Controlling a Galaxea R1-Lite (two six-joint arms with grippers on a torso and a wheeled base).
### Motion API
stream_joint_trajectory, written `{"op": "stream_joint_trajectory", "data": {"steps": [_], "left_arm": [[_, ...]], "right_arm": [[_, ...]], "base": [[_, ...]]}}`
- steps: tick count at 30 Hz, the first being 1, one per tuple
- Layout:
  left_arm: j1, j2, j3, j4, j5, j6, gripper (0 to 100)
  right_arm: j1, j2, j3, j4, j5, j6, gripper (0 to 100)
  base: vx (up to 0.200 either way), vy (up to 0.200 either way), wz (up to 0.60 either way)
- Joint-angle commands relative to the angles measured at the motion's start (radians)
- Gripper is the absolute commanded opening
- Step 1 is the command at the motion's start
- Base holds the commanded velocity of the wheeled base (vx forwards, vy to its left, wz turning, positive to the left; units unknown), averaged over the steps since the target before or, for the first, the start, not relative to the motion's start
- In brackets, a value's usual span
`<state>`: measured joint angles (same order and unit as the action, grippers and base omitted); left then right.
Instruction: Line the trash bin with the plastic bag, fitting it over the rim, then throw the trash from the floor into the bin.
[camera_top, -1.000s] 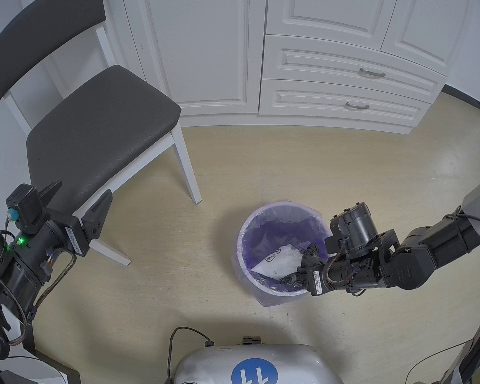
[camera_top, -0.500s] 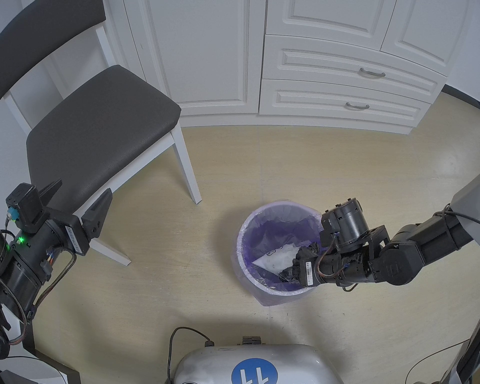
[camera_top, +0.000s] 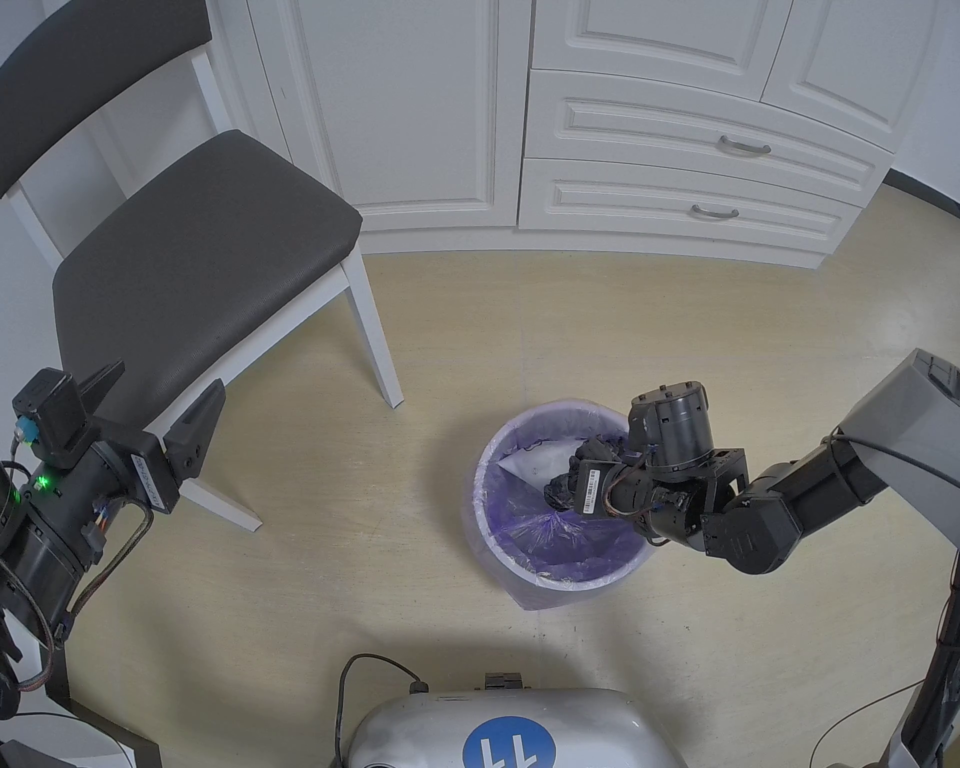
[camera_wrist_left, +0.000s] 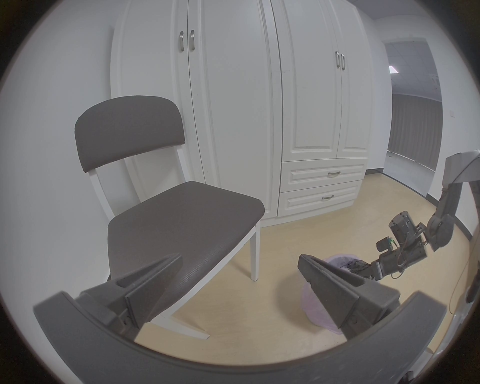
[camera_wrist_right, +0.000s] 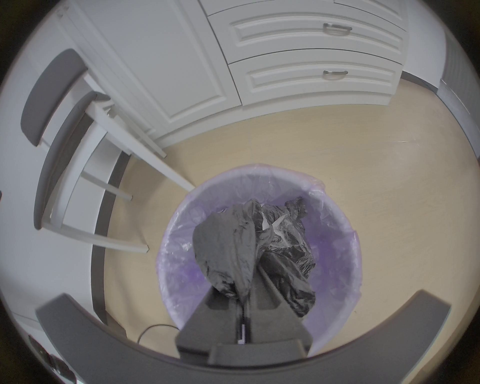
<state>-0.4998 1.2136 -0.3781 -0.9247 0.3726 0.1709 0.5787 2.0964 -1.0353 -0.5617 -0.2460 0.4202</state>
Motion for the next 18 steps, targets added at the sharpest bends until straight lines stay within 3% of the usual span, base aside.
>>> {"op": "stream_joint_trajectory", "data": {"steps": [1, 7, 11, 18], "left_arm": [[0.000, -0.005, 0.001, 0.000, 0.000, -0.001, 100], [0.000, -0.005, 0.002, 0.000, 0.000, 0.001, 100], [0.000, -0.008, 0.001, -0.002, 0.000, 0.004, 100], [0.000, -0.009, -0.001, -0.002, 0.000, 0.004, 100]], "right_arm": [[-0.003, 0.030, 0.001, -0.046, -0.004, 0.019, 0], [-0.003, 0.011, 0.046, -0.072, -0.003, 0.003, 0], [0.006, -0.019, 0.070, 0.069, 0.008, -0.075, 0], [0.016, 0.019, 0.043, 0.097, 0.010, -0.066, 0]], "base": [[0.000, 0.000, 0.00], [0.000, 0.000, 0.00], [0.000, 0.000, 0.00], [0.000, 0.000, 0.00]]}}
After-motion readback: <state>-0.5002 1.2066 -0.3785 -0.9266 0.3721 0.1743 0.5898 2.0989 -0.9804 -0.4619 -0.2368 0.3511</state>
